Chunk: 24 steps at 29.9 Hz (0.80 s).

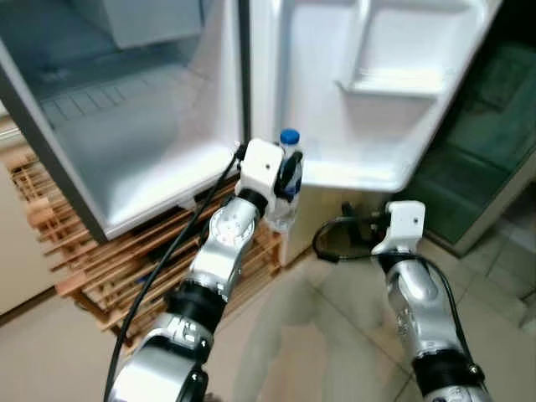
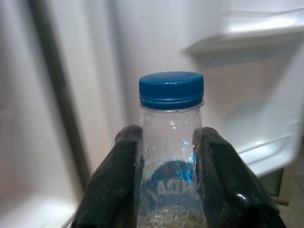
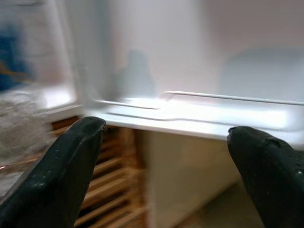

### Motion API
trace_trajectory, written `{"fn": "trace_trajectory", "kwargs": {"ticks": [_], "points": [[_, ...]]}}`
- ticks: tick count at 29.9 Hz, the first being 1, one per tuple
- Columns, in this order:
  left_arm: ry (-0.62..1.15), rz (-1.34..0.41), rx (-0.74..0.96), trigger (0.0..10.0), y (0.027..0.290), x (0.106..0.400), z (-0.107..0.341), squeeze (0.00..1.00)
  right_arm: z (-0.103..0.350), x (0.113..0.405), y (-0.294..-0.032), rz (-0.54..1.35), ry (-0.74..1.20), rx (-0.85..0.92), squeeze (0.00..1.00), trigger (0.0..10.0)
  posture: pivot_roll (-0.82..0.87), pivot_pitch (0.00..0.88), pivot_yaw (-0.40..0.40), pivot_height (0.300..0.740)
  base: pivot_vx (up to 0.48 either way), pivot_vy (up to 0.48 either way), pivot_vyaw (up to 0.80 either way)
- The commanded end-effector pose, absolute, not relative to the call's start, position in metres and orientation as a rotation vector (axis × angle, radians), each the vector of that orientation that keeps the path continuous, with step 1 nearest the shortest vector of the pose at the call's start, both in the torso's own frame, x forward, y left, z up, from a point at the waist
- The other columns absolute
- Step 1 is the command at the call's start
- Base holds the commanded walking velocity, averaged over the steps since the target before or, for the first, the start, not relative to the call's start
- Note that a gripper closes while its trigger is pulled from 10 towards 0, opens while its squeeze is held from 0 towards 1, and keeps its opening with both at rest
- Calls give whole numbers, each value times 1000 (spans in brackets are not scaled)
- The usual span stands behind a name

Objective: Restocking fridge

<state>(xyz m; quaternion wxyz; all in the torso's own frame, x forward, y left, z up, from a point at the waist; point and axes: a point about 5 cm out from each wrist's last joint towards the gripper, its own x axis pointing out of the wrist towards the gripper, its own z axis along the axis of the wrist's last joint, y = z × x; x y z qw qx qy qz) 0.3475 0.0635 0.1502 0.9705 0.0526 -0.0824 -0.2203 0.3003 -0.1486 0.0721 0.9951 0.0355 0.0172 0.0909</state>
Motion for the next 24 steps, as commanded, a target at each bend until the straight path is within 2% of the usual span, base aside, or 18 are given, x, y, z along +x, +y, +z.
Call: {"fn": "trace_trajectory", "kwargs": {"ticks": [1,5,17,24], "points": [[-238,-512,76,10000,47,344,165,0,75,301,-162,149,22,56,0,10000,-110,0,10,740,0,0,0],[-254,-570,34,10000,37,338,168,0,76,301,-162,153,19,50,0,10000,-116,0,5,740,0,0,0],[-259,-474,38,10000,53,349,171,0,79,303,-164,162,11,36,0,10000,-111,0,-9,740,287,-364,0],[-259,-421,45,10000,61,352,172,0,80,306,-163,173,10,34,0,10000,-101,0,-16,740,0,0,0]]}}
